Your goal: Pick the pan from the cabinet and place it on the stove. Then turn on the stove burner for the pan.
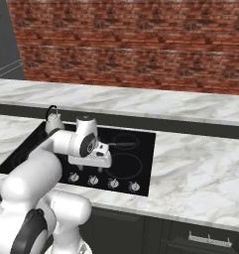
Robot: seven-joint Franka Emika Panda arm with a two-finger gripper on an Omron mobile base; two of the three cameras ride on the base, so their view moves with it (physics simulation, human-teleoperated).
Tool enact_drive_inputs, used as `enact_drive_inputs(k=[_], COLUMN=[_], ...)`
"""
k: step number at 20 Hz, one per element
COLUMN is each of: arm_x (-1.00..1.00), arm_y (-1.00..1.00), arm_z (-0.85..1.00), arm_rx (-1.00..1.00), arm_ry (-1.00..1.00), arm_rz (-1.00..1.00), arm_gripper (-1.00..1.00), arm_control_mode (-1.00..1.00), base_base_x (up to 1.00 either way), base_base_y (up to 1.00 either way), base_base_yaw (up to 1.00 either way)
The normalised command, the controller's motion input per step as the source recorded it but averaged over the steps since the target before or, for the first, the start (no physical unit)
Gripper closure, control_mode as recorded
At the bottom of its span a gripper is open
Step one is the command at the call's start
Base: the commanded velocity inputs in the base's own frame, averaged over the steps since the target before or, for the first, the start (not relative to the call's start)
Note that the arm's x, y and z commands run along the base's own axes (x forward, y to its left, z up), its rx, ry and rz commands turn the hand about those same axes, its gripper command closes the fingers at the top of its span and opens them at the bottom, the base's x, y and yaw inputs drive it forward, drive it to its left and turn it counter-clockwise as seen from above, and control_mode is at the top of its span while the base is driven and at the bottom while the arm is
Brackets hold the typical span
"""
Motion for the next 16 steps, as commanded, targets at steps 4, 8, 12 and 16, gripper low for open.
enact_drive_inputs(k=[4,8,12,16], arm_x=[0.06,0.00,0.03,0.01], arm_y=[-0.07,-0.02,0.00,0.00], arm_z=[-0.26,-0.24,-0.23,-0.23], arm_rx=[0.02,0.00,0.00,0.00], arm_ry=[0.04,0.08,0.06,0.04], arm_rz=[0.07,0.01,0.02,0.02], arm_gripper=[-1.00,-1.00,-1.00,-1.00], arm_control_mode=[-1.00,-1.00,-1.00,-1.00], base_base_x=[0.00,0.00,0.00,0.00], base_base_y=[0.00,0.00,0.00,0.00], base_base_yaw=[0.00,0.00,0.00,0.00])
